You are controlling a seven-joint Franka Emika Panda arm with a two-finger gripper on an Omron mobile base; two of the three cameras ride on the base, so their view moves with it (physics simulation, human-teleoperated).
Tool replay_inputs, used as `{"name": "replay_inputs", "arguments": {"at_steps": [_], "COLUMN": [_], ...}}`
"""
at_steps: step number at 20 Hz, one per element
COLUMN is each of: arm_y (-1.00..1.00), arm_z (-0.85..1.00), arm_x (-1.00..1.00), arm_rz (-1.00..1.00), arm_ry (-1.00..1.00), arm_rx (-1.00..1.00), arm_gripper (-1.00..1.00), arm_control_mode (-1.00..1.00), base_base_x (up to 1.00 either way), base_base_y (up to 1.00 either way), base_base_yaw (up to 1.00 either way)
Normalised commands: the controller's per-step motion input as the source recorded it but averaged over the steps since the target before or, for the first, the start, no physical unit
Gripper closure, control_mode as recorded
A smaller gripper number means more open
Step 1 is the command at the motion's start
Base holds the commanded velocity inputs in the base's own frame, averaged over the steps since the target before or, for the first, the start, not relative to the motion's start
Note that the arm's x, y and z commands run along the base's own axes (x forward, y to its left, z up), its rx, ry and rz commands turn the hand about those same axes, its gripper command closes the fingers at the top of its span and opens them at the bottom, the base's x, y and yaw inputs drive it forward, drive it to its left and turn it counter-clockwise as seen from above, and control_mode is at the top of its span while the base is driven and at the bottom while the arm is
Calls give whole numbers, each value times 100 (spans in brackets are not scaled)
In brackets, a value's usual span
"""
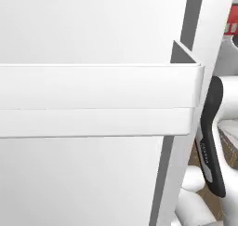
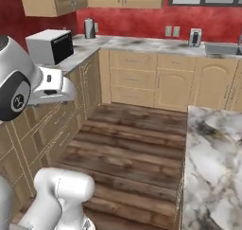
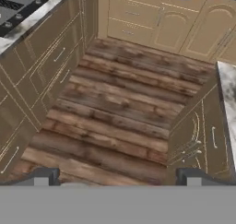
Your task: Place the beer on the top shelf of the fridge to keep it out of children's reach, and place the lemon and squash on lower shelves for easy access.
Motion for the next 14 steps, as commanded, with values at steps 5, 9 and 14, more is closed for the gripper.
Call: {"name": "replay_inputs", "arguments": {"at_steps": [5, 9, 14], "arm_y": [0, 0, 0], "arm_z": [0, 0, 0], "arm_x": [0, 0, 0], "arm_rz": [0, 0, 0], "arm_ry": [0, 0, 0], "arm_rx": [0, 0, 0], "arm_gripper": [-100, -100, -100], "arm_control_mode": [100, 100, 100], "base_base_x": [99, 79, 68], "base_base_y": [-1, -7, -7], "base_base_yaw": [72, 83, 86]}}
